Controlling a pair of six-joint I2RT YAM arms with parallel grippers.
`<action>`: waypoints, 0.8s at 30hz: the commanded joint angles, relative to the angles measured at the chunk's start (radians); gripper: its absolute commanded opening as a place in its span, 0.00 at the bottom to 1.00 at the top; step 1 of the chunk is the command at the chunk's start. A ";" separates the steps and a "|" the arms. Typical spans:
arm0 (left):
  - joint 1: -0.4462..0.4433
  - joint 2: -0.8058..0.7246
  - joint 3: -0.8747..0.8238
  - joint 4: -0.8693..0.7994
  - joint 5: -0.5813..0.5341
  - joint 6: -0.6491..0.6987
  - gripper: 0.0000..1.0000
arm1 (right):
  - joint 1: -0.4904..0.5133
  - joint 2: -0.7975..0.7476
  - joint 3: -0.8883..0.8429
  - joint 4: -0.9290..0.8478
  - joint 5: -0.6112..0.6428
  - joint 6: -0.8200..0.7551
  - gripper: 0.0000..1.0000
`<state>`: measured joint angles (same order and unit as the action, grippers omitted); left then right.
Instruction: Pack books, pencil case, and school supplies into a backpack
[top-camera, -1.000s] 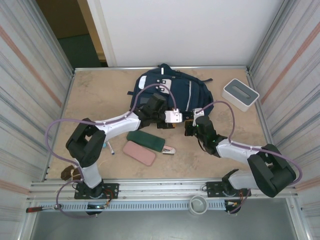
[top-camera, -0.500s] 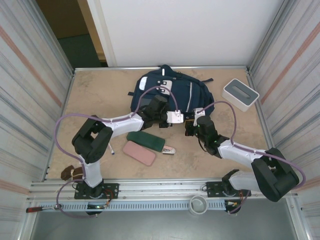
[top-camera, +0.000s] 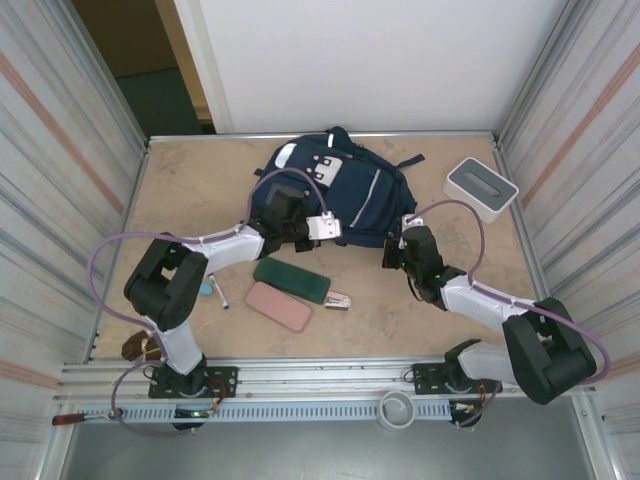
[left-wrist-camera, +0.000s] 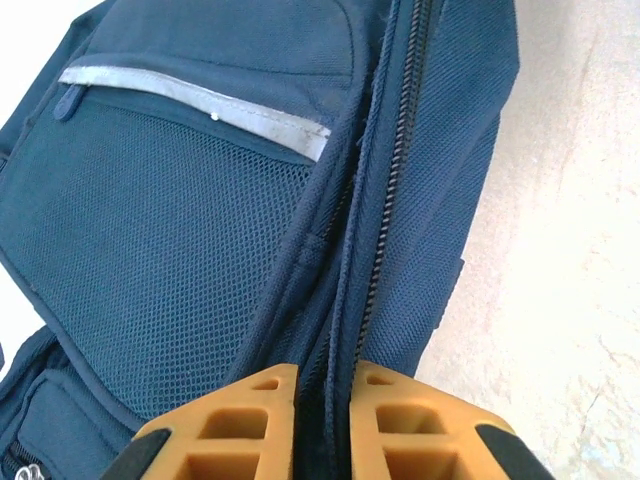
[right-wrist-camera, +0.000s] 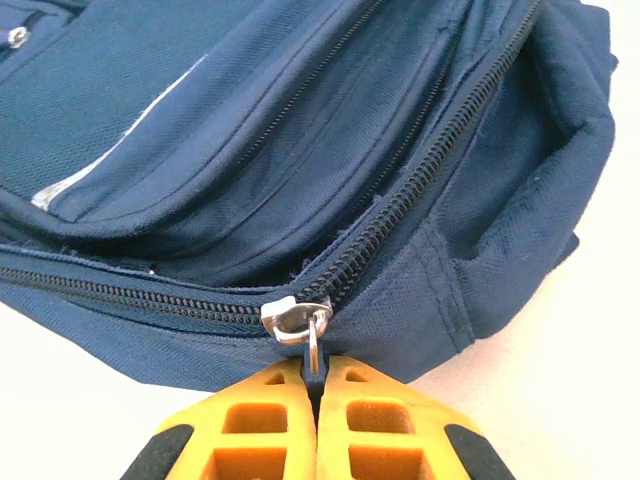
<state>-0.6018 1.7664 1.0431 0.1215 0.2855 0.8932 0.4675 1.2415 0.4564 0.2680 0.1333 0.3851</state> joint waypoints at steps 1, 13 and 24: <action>0.038 -0.065 -0.006 0.027 -0.051 -0.008 0.01 | 0.018 -0.006 0.030 -0.020 0.034 -0.001 0.00; -0.108 -0.036 0.041 -0.013 -0.005 -0.017 0.52 | 0.117 0.028 0.106 0.051 -0.008 0.051 0.00; -0.141 0.036 0.071 0.058 -0.033 -0.031 0.24 | 0.136 -0.013 0.094 0.038 0.000 0.047 0.00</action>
<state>-0.7464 1.7939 1.0977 0.1406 0.2630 0.8703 0.5980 1.2671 0.5331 0.2604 0.1307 0.4160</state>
